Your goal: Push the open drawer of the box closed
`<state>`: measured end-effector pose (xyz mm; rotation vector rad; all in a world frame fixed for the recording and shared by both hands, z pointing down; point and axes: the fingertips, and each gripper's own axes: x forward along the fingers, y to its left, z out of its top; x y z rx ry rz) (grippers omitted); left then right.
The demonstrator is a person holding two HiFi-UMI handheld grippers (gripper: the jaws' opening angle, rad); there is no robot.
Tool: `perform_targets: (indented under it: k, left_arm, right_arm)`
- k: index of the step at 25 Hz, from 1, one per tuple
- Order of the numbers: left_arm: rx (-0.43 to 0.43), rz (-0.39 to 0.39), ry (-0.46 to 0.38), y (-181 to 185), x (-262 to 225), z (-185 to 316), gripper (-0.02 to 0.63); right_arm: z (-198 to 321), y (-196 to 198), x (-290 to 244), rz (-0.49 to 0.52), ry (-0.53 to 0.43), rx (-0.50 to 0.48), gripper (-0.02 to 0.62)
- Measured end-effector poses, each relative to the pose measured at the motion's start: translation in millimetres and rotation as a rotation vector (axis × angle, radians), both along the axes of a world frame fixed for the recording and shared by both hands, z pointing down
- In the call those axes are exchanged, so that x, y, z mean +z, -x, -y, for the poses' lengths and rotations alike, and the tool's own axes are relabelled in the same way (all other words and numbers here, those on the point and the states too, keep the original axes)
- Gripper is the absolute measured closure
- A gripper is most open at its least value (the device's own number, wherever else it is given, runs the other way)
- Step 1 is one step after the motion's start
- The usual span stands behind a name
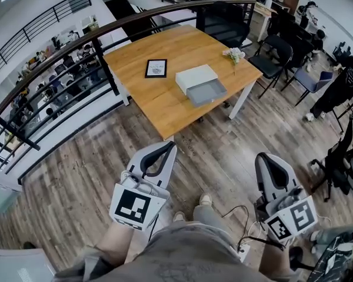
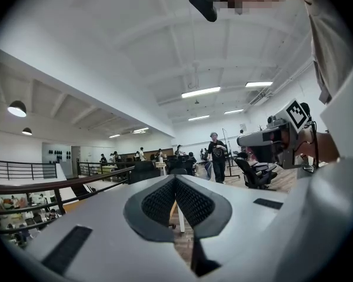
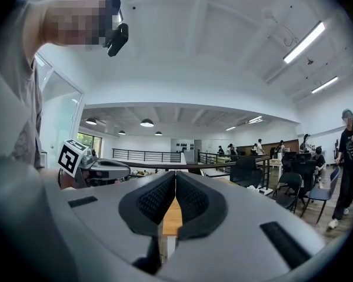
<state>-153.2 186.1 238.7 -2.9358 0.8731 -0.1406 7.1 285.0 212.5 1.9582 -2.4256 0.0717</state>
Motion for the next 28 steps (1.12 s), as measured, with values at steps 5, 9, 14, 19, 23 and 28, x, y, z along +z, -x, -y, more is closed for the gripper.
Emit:
perform_targets:
  k: [5,9,14,19,23,28]
  left_arm:
    - [-0.016,-0.023,0.005,-10,8,18,0.589]
    - [-0.071,-0.004,-0.006,-30,22,47,0.564]
    - [-0.140,0.027,-0.004,-63,37,96,0.560]
    - [-0.172,0.052,0.009,-94,43,151,0.560]
    - [-0.202,0.094,0.042,-117,55,190,0.560]
    - [-0.234,0.156,0.082,-145,76,236,0.565]
  right_arm:
    - [13,-21,19,0.010,0.006,0.033,0.550]
    - [46,-47,40,0.010,0.029,0.016,0.403]
    - [101,-89,55,0.021,0.052,-0.024,0.403]
    - [164,-127,62,0.027,0.068,-0.053,0.403]
    - [210,-152,78,0.050,0.111,-0.090,0.403]
    - [268,-178,112,0.071,0.188,-0.149,0.402]
